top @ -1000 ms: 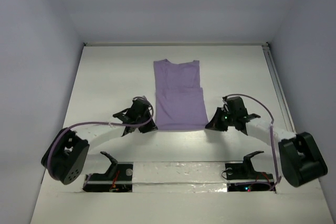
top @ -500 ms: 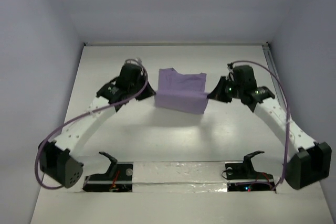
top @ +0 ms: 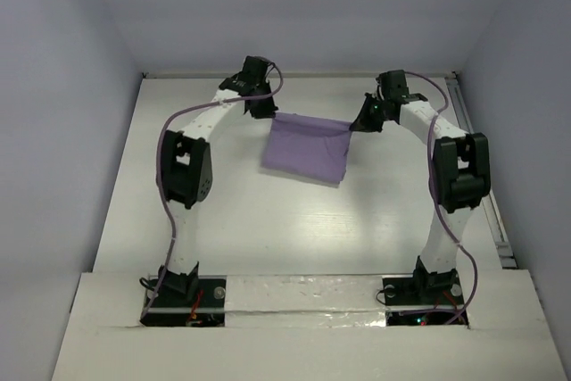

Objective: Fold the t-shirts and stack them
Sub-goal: Fold the tshirt

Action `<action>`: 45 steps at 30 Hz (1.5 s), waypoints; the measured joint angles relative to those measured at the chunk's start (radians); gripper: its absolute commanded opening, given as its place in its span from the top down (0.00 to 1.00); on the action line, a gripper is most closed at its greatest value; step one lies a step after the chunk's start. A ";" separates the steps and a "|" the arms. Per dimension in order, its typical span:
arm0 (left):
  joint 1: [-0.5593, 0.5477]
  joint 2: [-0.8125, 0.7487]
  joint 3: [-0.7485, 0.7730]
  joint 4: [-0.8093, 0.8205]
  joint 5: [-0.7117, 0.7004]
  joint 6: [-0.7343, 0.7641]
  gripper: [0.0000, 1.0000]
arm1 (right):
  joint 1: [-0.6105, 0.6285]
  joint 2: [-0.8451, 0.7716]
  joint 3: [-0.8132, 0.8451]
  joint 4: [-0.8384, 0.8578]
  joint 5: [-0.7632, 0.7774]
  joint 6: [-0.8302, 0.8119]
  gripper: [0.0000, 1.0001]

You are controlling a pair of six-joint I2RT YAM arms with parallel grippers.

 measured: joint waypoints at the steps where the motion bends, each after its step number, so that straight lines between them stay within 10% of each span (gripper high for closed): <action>1: 0.000 0.042 0.040 -0.008 0.002 0.005 1.00 | -0.003 0.020 0.006 -0.003 0.002 -0.002 1.00; 9: 0.009 0.270 0.286 -0.070 0.020 0.025 1.00 | -0.011 0.115 0.074 -0.035 0.023 -0.005 0.93; 10: 0.013 0.277 0.287 -0.074 0.021 0.025 0.92 | -0.012 0.138 0.100 -0.036 0.027 -0.004 0.70; 13: 0.024 0.282 0.287 -0.086 0.016 0.034 0.57 | -0.013 0.186 0.144 -0.049 0.041 -0.007 0.42; 17: 0.049 0.240 0.258 -0.071 -0.005 0.047 0.37 | -0.023 0.168 0.141 -0.074 0.051 -0.012 0.41; 18: 0.055 0.204 0.222 -0.058 -0.009 0.048 0.36 | -0.023 0.144 0.121 -0.063 0.048 -0.010 0.42; 22: 0.065 -0.040 -0.038 0.029 -0.004 0.044 0.57 | -0.003 -0.074 -0.098 0.002 0.012 0.013 1.00; 27: -0.022 -0.338 -0.391 0.225 0.100 0.017 0.70 | 0.158 -0.225 -0.282 0.084 -0.062 0.063 1.00; 36: -0.060 -0.172 -0.629 0.383 0.192 0.011 0.77 | 0.233 -0.138 -0.349 0.145 -0.073 0.066 1.00; 45: -0.053 -0.393 -0.967 0.567 0.207 -0.047 0.77 | 0.216 -0.165 -0.526 0.269 -0.052 0.061 1.00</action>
